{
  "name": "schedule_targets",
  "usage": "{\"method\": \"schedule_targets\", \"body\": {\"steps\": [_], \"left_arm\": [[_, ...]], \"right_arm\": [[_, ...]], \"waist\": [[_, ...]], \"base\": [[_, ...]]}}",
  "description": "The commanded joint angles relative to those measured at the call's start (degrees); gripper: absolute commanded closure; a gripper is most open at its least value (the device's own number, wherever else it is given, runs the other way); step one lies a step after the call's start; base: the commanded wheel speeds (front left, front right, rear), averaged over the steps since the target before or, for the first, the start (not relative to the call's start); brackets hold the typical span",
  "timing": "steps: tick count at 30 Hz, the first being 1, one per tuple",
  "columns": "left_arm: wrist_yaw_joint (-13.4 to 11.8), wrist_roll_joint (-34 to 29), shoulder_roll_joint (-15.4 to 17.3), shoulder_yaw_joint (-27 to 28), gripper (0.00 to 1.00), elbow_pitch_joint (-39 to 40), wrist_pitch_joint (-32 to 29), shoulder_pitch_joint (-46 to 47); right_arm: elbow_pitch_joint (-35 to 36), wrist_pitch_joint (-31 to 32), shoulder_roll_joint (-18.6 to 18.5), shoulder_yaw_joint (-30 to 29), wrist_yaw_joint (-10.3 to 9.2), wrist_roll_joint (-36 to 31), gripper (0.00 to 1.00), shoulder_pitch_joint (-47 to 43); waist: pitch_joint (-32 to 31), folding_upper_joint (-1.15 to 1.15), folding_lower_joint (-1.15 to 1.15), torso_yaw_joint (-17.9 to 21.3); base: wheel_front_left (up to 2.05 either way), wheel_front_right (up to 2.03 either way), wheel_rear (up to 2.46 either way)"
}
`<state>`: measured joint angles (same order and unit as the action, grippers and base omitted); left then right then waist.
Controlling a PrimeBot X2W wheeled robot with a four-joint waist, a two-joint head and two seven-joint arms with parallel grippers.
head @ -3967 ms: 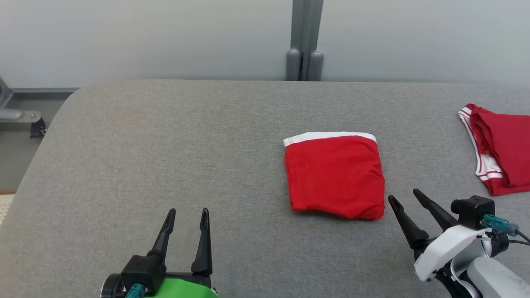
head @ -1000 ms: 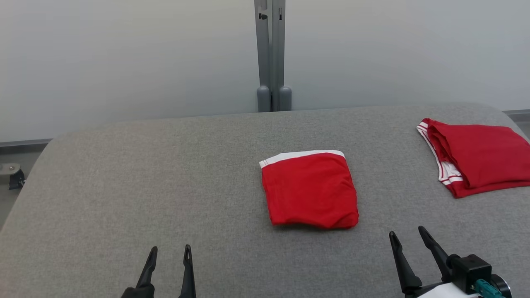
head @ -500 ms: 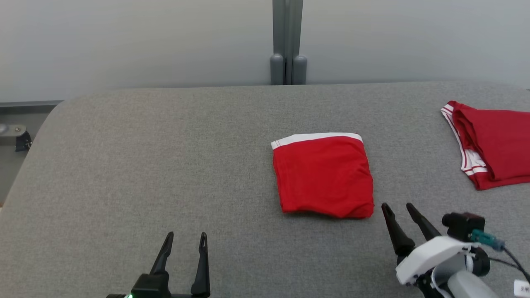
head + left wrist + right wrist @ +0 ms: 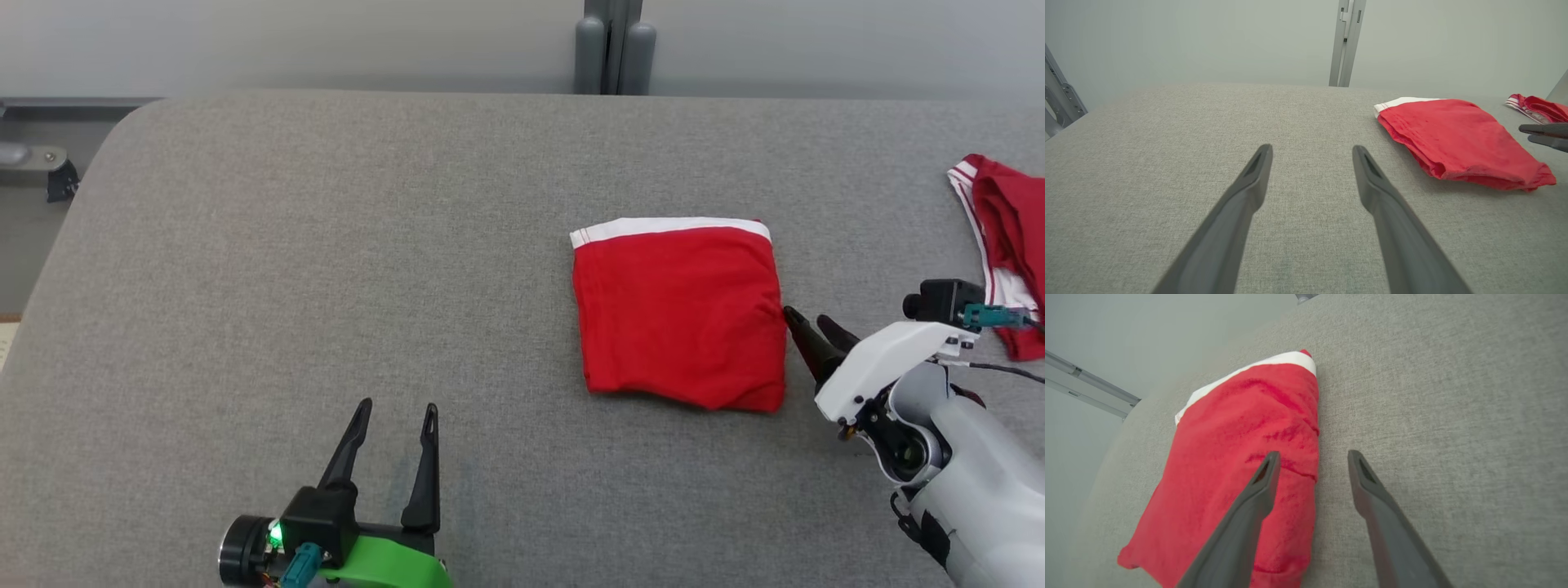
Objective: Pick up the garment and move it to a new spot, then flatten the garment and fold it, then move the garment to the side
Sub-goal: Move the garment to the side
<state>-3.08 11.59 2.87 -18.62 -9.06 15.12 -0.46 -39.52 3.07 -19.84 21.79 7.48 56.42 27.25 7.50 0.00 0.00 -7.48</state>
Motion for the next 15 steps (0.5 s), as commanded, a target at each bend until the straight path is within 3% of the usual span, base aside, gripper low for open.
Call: {"method": "schedule_targets", "body": {"steps": [1,4,5,8,12,15], "left_arm": [[-0.2,0.6,0.1,-0.2,0.00,0.1,0.0,1.4],[-0.5,0.9,0.1,-0.8,0.00,0.2,0.0,2.5],[-0.5,1.0,0.1,-0.9,0.00,0.2,0.0,2.7],[-0.9,1.3,0.1,-0.9,0.00,0.2,0.0,3.3],[-1.1,1.5,0.1,-0.6,0.00,0.5,0.0,3.5],[-1.1,1.1,0.1,-0.1,0.00,0.7,0.0,3.7]], "right_arm": [[-1.5,0.6,-0.5,0.6,0.02,0.4,0.22,1.5],[-3.9,1.5,-0.4,2.1,0.02,1.0,0.29,3.8],[-4.5,1.6,-0.3,2.5,0.02,1.2,0.38,4.3],[-5.9,2.2,0.0,4.4,0.02,1.9,1.00,5.4],[-5.9,0.7,-1.5,6.8,-0.05,1.2,1.00,6.1],[-4.9,-1.3,-4.9,8.5,-0.07,0.0,1.00,6.6]], "waist": [[2.7,0.00,0.00,-1.8],[4.1,0.00,0.00,-2.4],[4.4,0.00,0.00,-2.5],[5.1,0.00,0.00,-2.5],[5.6,0.00,0.00,-1.5],[5.9,0.00,0.00,0.1]], "base": [[0.00,0.00,0.00],[0.00,0.00,0.00],[0.00,0.00,0.00],[0.00,0.00,0.00],[0.00,0.00,0.00],[0.00,0.00,0.00]]}}
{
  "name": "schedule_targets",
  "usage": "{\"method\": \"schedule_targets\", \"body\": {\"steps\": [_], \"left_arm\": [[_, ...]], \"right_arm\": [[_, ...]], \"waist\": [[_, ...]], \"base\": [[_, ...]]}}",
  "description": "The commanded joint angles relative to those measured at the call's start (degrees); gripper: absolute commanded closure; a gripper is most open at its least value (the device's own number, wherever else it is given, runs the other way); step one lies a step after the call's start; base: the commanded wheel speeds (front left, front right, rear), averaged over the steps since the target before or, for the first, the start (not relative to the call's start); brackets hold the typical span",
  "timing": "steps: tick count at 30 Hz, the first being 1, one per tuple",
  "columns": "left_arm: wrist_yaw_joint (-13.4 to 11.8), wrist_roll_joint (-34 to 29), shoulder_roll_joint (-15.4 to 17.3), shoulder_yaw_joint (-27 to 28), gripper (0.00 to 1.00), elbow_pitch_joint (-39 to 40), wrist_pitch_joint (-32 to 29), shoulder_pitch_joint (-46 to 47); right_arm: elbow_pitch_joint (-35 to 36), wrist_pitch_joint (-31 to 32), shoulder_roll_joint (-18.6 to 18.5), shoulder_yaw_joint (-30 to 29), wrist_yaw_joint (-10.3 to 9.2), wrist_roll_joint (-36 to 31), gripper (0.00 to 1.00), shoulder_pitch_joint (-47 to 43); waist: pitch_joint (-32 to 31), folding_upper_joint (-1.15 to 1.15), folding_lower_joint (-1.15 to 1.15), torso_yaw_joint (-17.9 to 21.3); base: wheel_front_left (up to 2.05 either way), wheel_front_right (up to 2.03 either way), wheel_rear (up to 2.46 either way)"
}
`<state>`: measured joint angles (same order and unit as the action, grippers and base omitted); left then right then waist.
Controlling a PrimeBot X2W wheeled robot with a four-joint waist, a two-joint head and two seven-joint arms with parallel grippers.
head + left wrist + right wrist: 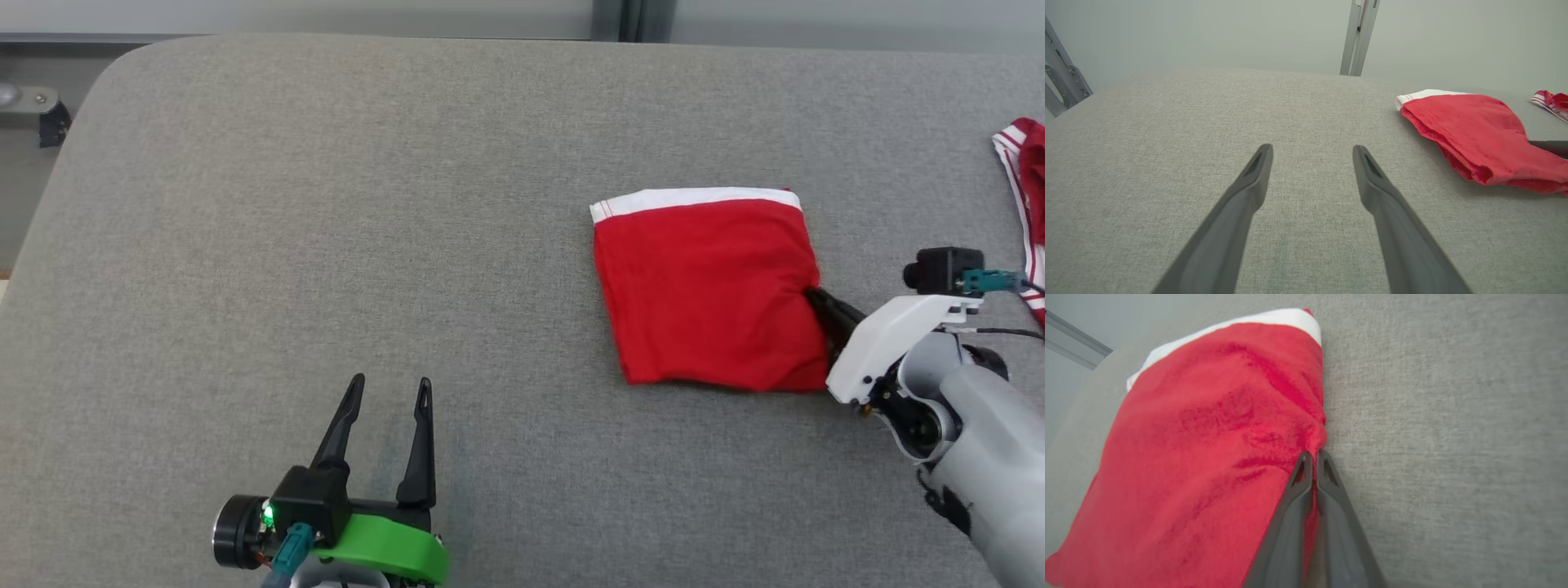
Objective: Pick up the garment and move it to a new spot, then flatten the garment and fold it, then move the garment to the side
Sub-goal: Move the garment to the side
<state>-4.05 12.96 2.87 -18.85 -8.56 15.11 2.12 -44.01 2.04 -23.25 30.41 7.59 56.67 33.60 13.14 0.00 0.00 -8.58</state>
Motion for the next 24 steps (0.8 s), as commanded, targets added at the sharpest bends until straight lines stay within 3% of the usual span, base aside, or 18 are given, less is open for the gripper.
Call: {"method": "schedule_targets", "body": {"steps": [1,14,24], "left_arm": [[0.0,-0.6,0.1,0.3,0.00,0.3,0.0,1.2],[3.0,-5.0,0.1,2.6,0.00,4.7,0.0,6.3],[5.7,-8.4,0.2,3.3,0.00,7.0,0.0,9.6]], "right_arm": [[0.0,-1.0,-2.7,0.4,-0.18,-0.8,1.00,0.5],[9.6,-4.2,-17.4,5.5,-0.13,-9.5,1.00,11.4],[11.4,-6.8,-24.1,-0.6,-0.13,-13.3,1.00,16.1]], "waist": [[0.5,0.00,0.00,1.9],[11.0,0.00,0.00,12.5],[16.1,0.00,0.00,16.3]], "base": [[0.00,0.00,0.00],[0.00,0.00,0.00],[0.00,0.00,0.00]]}}
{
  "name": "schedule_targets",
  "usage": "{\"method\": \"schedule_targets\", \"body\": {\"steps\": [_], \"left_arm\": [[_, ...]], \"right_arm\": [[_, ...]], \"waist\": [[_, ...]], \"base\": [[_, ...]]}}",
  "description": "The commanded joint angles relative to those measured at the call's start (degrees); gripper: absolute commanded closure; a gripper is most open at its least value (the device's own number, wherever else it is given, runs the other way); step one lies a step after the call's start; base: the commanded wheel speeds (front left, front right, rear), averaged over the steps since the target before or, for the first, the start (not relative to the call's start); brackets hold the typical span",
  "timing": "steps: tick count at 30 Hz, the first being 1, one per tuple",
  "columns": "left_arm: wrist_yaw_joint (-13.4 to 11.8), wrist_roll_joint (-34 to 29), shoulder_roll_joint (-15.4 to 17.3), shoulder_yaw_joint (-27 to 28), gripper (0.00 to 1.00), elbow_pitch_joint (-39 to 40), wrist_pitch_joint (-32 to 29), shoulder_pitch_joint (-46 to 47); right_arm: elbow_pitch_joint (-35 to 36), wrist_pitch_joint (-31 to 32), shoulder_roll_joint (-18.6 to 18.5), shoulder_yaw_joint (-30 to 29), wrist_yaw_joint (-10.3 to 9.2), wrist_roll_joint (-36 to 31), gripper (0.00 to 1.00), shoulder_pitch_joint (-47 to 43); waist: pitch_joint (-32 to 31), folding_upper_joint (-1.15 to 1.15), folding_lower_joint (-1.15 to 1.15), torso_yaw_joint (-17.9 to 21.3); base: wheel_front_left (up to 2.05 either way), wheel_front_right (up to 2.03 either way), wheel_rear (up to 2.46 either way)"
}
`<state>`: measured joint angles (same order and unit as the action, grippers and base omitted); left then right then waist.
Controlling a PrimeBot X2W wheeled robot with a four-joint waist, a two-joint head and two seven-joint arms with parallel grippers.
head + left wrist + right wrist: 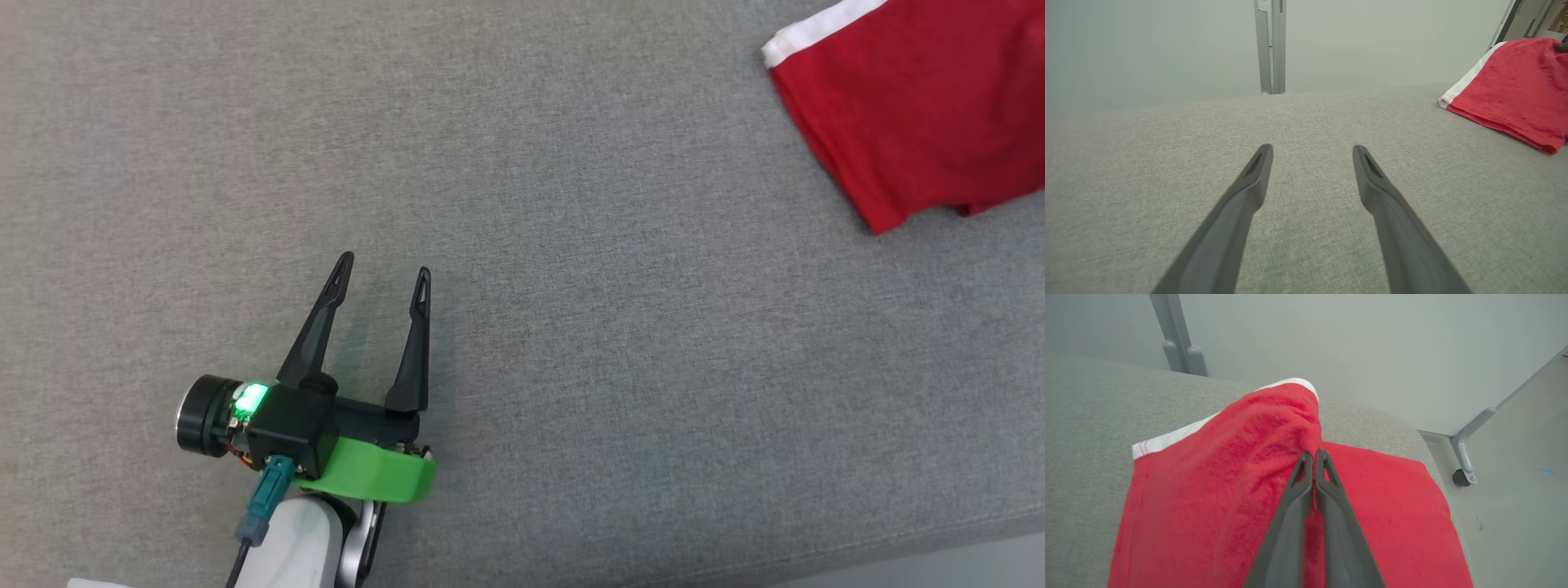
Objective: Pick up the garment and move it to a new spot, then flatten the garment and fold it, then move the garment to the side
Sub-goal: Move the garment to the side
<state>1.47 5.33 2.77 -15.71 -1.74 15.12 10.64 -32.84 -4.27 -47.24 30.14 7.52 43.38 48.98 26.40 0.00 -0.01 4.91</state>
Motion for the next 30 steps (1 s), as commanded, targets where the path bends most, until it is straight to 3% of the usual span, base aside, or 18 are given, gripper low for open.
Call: {"method": "schedule_targets", "body": {"steps": [1,13,25,26,27,28,30], "left_arm": [[0.4,-0.9,0.3,0.0,0.00,0.0,0.0,1.1],[2.1,-2.2,0.7,0.5,0.00,0.9,0.0,2.9],[2.6,-2.6,0.6,0.4,0.00,1.0,0.0,4.1],[2.6,-2.6,0.6,0.5,0.00,1.0,0.0,4.1],[2.6,-2.6,0.6,0.5,0.00,1.0,0.0,4.1],[2.5,-2.6,0.5,0.4,0.00,1.0,0.0,4.0],[2.3,-2.5,0.5,0.5,0.00,0.9,0.0,3.8]], "right_arm": [[0.3,-0.5,-0.6,-1.1,-0.06,-0.1,1.00,0.4],[-2.8,0.1,-5.3,-12.2,-0.06,-3.4,1.00,-2.5],[-11.4,-2.0,-2.7,-16.4,-0.06,-16.8,1.00,3.0],[-12.1,-2.0,-2.5,-16.6,-0.06,-17.6,0.88,3.5],[-13.1,-1.8,-2.4,-16.9,-0.07,-18.8,0.20,3.9],[-14.0,-2.0,-2.2,-17.5,-0.07,-19.8,0.00,4.4],[-15.5,-3.0,-1.8,-17.6,-0.07,-23.5,0.00,4.6]], "waist": [[3.0,0.00,0.01,2.9],[6.4,0.00,0.01,2.1],[8.4,0.00,0.01,-0.1],[8.4,0.00,0.01,-0.2],[8.3,0.00,0.01,-0.3],[8.2,0.00,0.01,-0.4],[7.6,0.00,0.01,-0.5]], "base": [[0.00,0.00,0.00],[0.00,0.00,0.00],[0.00,0.00,0.00],[0.00,0.00,0.00],[0.00,0.00,0.00],[0.00,0.00,0.00],[0.00,0.00,0.00]]}}
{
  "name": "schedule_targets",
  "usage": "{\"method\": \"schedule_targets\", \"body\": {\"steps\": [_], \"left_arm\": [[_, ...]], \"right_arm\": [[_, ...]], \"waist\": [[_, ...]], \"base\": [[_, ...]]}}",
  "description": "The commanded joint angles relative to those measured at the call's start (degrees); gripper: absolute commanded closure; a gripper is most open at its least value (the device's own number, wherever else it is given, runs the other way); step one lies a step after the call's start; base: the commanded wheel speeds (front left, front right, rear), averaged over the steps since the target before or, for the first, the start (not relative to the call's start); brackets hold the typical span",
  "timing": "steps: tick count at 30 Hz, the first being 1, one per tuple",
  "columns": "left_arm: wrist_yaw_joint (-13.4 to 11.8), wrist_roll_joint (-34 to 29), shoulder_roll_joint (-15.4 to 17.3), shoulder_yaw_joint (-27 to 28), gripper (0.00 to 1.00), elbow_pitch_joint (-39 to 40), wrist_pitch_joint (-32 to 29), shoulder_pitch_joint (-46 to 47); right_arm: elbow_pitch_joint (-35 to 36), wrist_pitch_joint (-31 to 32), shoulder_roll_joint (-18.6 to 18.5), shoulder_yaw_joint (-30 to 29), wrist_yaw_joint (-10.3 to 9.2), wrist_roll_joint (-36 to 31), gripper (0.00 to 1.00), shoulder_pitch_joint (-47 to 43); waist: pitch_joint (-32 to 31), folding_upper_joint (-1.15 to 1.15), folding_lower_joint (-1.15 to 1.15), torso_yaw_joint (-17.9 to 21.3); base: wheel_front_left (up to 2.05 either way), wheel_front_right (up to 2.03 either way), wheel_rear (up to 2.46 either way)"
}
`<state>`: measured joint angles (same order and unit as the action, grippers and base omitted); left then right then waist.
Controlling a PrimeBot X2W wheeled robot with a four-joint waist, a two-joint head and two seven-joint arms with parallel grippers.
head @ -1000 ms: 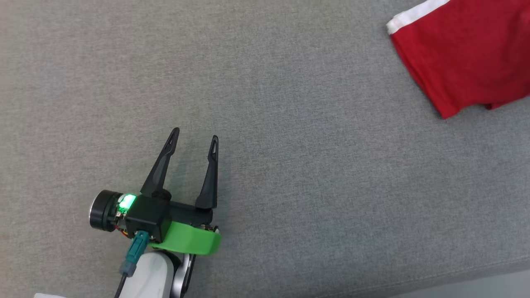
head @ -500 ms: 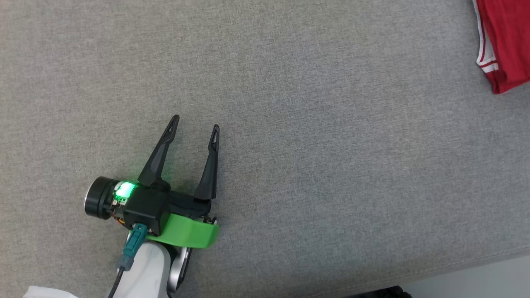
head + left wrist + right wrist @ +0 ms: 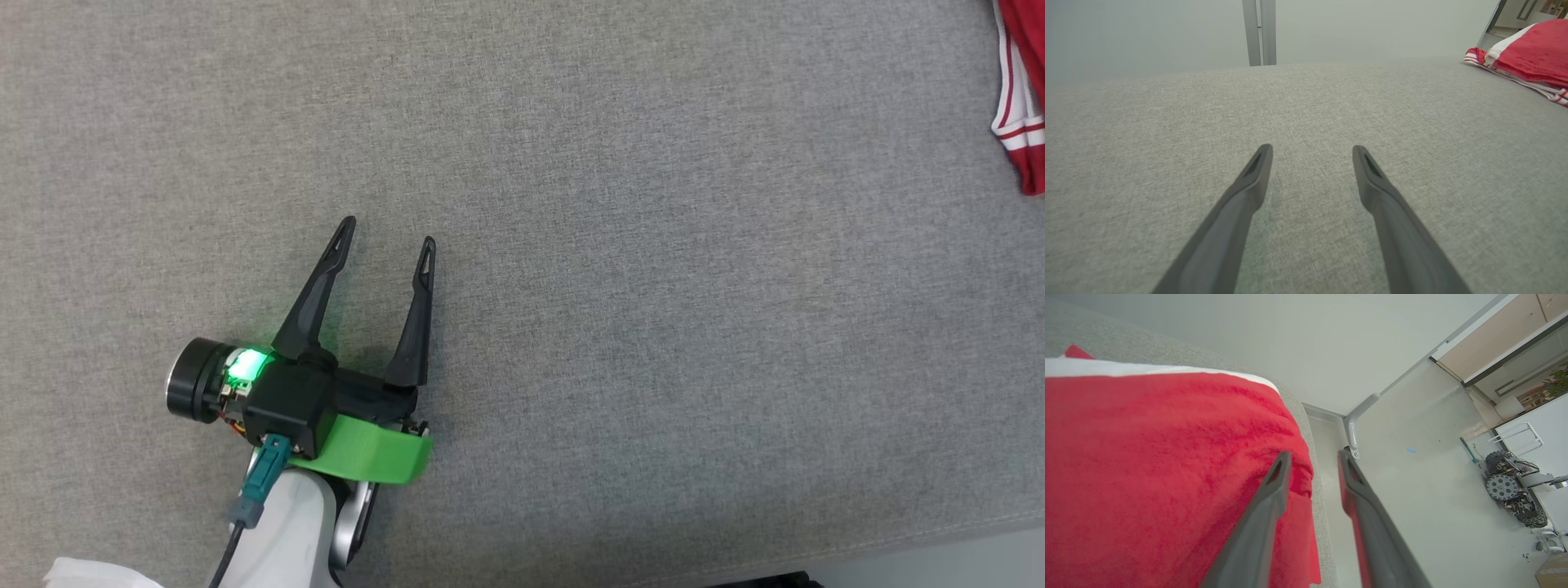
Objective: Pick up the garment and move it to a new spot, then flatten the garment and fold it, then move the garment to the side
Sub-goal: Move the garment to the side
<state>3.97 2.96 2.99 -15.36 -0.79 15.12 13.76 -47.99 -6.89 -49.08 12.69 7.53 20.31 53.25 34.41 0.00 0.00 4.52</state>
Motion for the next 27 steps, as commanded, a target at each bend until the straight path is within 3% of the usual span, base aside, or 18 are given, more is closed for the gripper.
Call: {"method": "schedule_targets", "body": {"steps": [1,5,9,14,19,27], "left_arm": [[-0.3,-0.1,0.3,0.1,0.00,-0.2,0.0,0.4],[-0.7,0.3,0.2,-0.1,0.00,-0.5,0.0,-0.8],[-1.5,1.4,0.1,0.1,0.00,-1.2,0.0,-2.7],[-3.2,3.3,0.0,1.3,0.00,-2.0,0.0,-5.8],[-6.0,6.1,0.0,2.4,0.00,-2.5,0.0,-9.4],[-8.1,8.1,0.0,2.9,0.00,-2.9,0.0,-14.7]], "right_arm": [[-1.1,-1.3,0.3,-0.5,-0.08,-2.7,0.00,0.5],[-2.6,-5.3,2.0,-2.8,-0.08,-9.6,0.00,-0.5],[-1.0,-7.7,7.6,-5.6,-0.08,-12.0,0.00,-3.9],[4.8,-8.3,15.0,-7.3,-0.08,-10.7,0.00,-11.6],[16.3,-8.3,21.3,-5.8,-0.08,-7.7,0.00,-23.6],[25.2,-8.3,28.8,-6.1,-0.08,-5.1,0.00,-37.5]], "waist": [[-0.8,0.00,0.00,-0.1],[-3.9,0.00,0.00,-0.4],[-8.9,0.00,0.00,-0.7],[-16.0,0.00,0.00,-1.1],[-23.9,0.00,0.00,-1.7],[-32.5,0.00,0.00,-3.2]], "base": [[0.00,0.00,0.00],[0.00,0.00,0.00],[0.00,0.00,0.00],[0.00,0.00,0.00],[0.00,0.00,0.00],[0.00,0.00,0.00]]}}
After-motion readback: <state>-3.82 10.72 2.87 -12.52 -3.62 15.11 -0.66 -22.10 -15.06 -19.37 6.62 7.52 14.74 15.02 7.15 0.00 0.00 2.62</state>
